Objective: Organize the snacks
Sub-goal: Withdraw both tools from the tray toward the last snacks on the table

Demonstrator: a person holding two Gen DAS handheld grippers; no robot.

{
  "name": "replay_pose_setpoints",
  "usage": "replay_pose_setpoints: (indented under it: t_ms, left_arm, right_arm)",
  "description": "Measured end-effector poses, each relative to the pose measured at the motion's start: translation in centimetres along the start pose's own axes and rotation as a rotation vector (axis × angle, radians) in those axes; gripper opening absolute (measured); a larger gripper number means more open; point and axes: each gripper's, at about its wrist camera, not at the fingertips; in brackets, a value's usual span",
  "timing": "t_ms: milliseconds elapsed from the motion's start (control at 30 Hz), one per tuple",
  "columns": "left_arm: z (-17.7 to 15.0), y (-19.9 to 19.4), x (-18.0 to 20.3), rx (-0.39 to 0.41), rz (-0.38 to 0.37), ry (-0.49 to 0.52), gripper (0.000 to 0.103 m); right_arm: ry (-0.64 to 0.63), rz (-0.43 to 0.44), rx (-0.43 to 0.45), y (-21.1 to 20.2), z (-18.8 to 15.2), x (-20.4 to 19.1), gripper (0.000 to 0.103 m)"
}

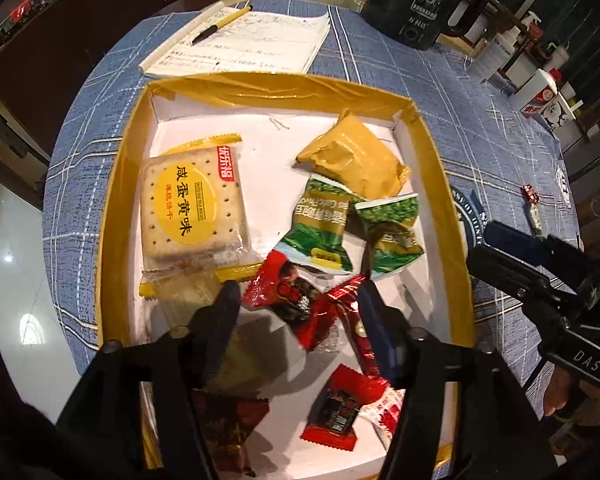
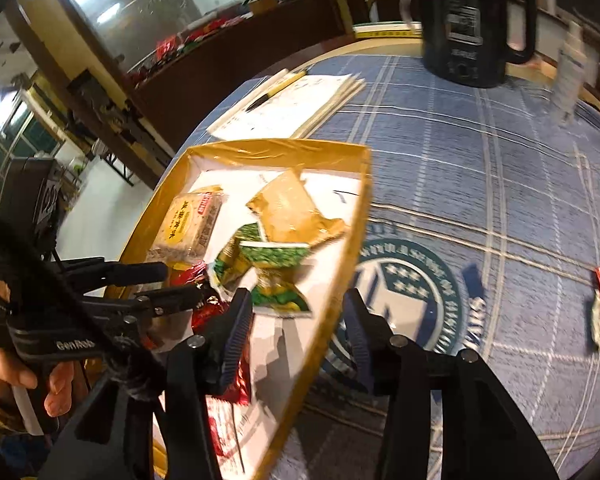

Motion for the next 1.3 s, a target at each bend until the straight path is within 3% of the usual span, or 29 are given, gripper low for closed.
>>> replay_pose_setpoints:
  t_ms: [233, 467, 967, 1300]
  left_arm:
    - [-0.8, -1.3, 2.3, 0.027, -0.007, 0.04, 0.066]
    - [-1.1, -2.2, 5.0, 0.045, -0.028, 0.072, 0.077]
    - [-1.7, -1.3, 13.3, 0.028, -0.056, 0.191, 0.078]
    - [-1.9, 0.8, 20.8, -0.012, -0.074, 0.249, 0.078]
  right_arm:
    - [0.088, -0.024, 0.024, -2.0, -2.6, 2.9, 0.05]
    - [0.151, -0.071, 0.033, -4.5, -5.0, 5.9, 0.052]
    - [0.256, -0.182, 0.083, -10.2, -8.3, 12.8, 0.053]
    - [0.228, -0.219, 0.079, -12.8, -9.7, 17.5, 0.054]
Point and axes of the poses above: each gripper's, at about its wrist camera, not at the fingertips, and y roughly the way its jaws point, x to its right, z to its top, and after that the axes turned 8 degrees about -y, right-handed
